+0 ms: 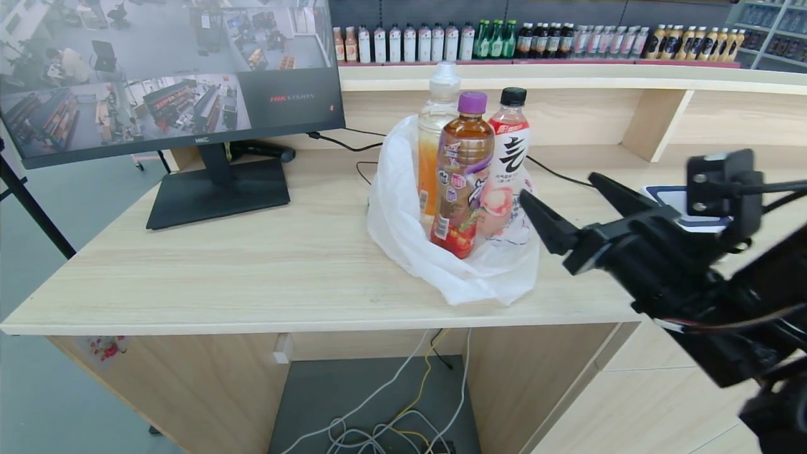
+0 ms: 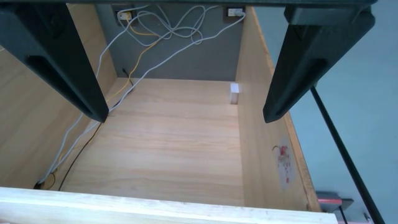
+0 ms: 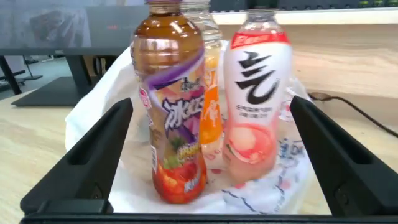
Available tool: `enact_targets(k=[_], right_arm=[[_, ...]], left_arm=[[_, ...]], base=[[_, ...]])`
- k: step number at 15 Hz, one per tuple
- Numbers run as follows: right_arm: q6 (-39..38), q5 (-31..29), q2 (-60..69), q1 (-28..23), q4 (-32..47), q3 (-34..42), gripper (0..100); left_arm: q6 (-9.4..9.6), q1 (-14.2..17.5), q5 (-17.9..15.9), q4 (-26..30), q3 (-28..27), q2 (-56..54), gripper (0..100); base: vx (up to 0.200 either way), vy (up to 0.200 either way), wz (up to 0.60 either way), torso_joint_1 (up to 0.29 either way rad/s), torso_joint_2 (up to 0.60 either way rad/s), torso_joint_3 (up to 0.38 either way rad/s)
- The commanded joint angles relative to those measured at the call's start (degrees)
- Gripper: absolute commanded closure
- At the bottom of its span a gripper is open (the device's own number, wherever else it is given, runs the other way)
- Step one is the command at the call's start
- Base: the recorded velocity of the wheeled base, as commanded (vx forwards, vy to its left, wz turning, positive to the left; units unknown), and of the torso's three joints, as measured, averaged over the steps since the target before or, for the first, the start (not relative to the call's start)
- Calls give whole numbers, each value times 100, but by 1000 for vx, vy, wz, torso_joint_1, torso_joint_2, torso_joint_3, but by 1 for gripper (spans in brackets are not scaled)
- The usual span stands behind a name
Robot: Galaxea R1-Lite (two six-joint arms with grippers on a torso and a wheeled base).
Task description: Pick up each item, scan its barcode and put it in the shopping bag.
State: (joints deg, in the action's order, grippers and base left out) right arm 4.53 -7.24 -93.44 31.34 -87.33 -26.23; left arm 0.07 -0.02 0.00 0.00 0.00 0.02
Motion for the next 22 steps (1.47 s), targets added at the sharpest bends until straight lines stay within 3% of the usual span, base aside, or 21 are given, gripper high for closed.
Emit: enact_targets(k=[1,2,5,6,7,10,12,15,16,17,18,19,22], right_arm=[[47,47,2058,-682,76,2061,0],[144,3,2726,-691,296,2623,0],[153,-304,3587,-726,1060,2623,0],[223,-295,3948,-717,1676,2623,0],[355,-287,4396,-708,2484,2623,0],[874,-190,7226,-568,6791,2606,0],[1331,126,8773,-506,8935,2325,0],[1032,126,8667,-541,9199,2184,0],[751,-120,8650,-867,9226,2184,0],[672,-339,8606,-1552,9234,2175,0],[522,-251,8562,-2159,9226,2193,0],[452,3,8571,-2378,9208,2210,0],[346,91,8799,-2413,9050,2307,0]], left_arm=[[1,2,0,0,0,-2,0],[19,-6,0,0,0,-2,0],[10,-6,0,0,0,-2,0],[10,-6,0,0,0,-2,0],[10,-6,0,0,0,-2,0],[10,-6,0,0,0,-2,0],[10,-6,0,0,0,-2,0],[1,-6,9,0,0,-2,0],[-7,2,0,0,0,-2,0],[-7,2,0,0,0,-2,0],[1,2,0,0,0,-2,0],[1,-6,0,0,0,-2,0],[-7,-6,0,0,0,-2,0]], base=[[0,0,0,0,0,0],[0,0,0,0,0,0],[0,0,0,0,0,0],[0,0,0,0,0,0],[0,0,0,0,0,0],[0,0,0,0,0,0],[0,0,0,0,0,0],[0,0,0,0,0,0],[0,0,0,0,0,0],[0,0,0,0,0,0],[0,0,0,0,0,0],[0,0,0,0,0,0],[0,0,0,0,0,0]])
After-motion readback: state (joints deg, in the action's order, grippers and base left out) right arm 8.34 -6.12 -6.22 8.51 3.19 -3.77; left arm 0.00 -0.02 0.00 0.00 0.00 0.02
